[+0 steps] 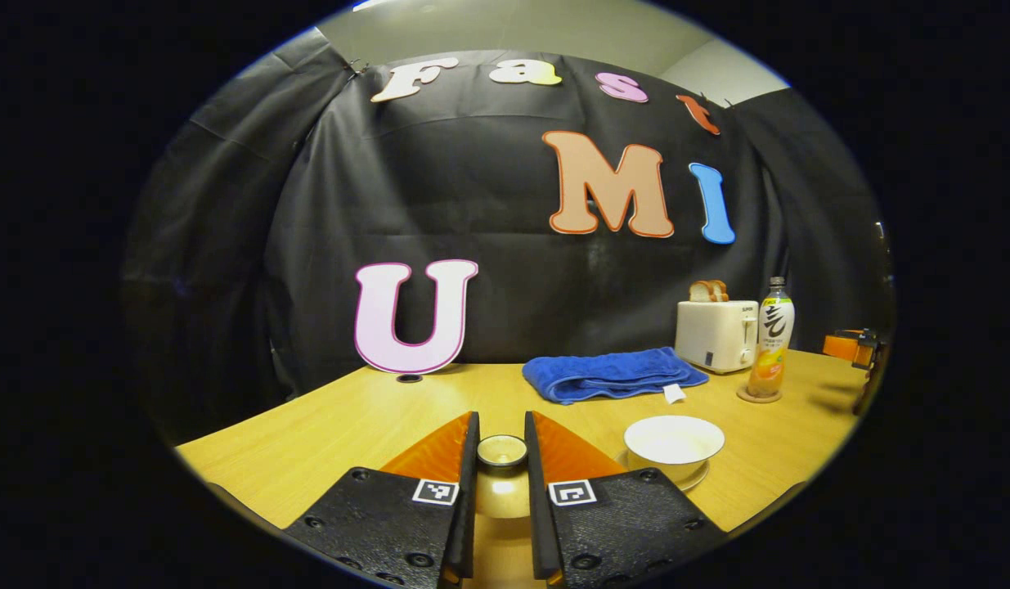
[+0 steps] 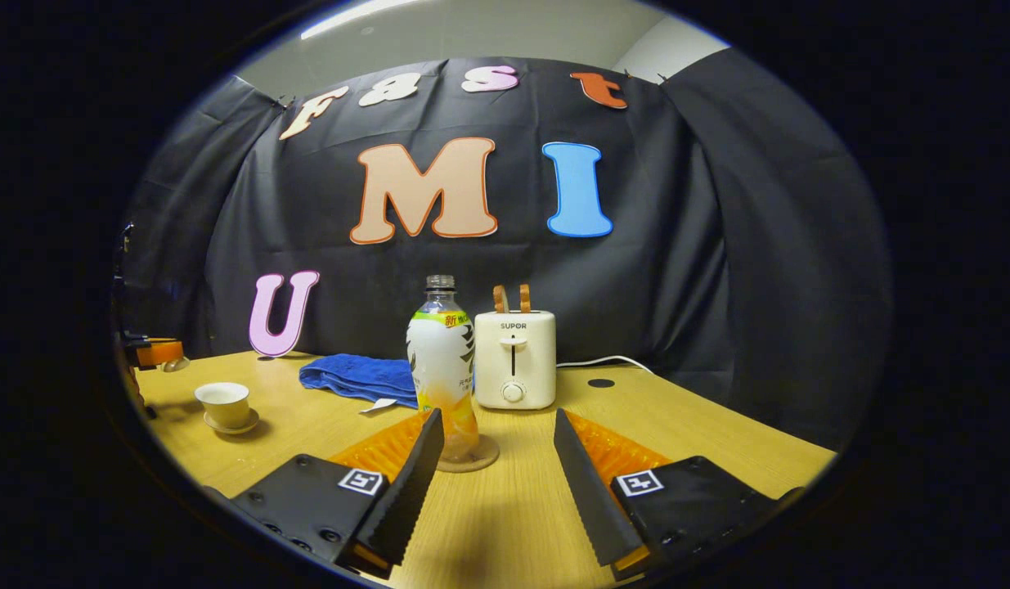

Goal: Open the teacup lid with one hand, grasp the water bottle and pour water into the teacup with the other hand; after pouring, place the water bottle on the coaster and then close the teacup lid.

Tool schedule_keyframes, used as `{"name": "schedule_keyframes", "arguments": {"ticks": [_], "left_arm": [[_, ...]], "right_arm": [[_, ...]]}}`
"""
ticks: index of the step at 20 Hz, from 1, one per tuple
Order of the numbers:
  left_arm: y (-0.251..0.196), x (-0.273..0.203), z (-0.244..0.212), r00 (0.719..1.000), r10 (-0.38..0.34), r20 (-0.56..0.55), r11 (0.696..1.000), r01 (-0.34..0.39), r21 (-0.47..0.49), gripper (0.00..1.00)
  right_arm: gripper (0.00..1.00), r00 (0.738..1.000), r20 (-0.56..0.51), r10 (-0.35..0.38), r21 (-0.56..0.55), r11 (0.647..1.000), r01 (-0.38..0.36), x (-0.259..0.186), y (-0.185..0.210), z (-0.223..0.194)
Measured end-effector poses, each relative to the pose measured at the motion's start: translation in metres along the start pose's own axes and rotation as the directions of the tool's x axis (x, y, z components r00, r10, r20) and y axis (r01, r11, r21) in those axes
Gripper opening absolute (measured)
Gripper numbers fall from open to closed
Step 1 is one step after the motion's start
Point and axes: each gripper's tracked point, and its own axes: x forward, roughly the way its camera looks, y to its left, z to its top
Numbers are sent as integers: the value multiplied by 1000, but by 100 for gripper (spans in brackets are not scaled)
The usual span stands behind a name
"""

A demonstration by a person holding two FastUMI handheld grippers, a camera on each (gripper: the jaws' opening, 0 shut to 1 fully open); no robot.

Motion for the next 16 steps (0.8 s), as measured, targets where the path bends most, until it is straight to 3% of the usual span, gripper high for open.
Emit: {"name": "schedule_keyframes", "arguments": {"ticks": [10, 11, 16], "left_arm": [[-96, 21, 1, 984, -179, 3, 984, 179, 0, 25], [-100, 22, 1, 982, -187, 2, 982, 187, -1, 25], [-116, 23, 1, 972, -234, -2, 972, 234, -1, 25]], "right_arm": [[84, 999, 5, -54, -2, 999, 54, -6, -10, 5], [89, 999, 4, -54, -2, 999, 54, -7, -11, 5], [89, 995, 5, -99, -5, 995, 99, -10, -19, 6]]}}
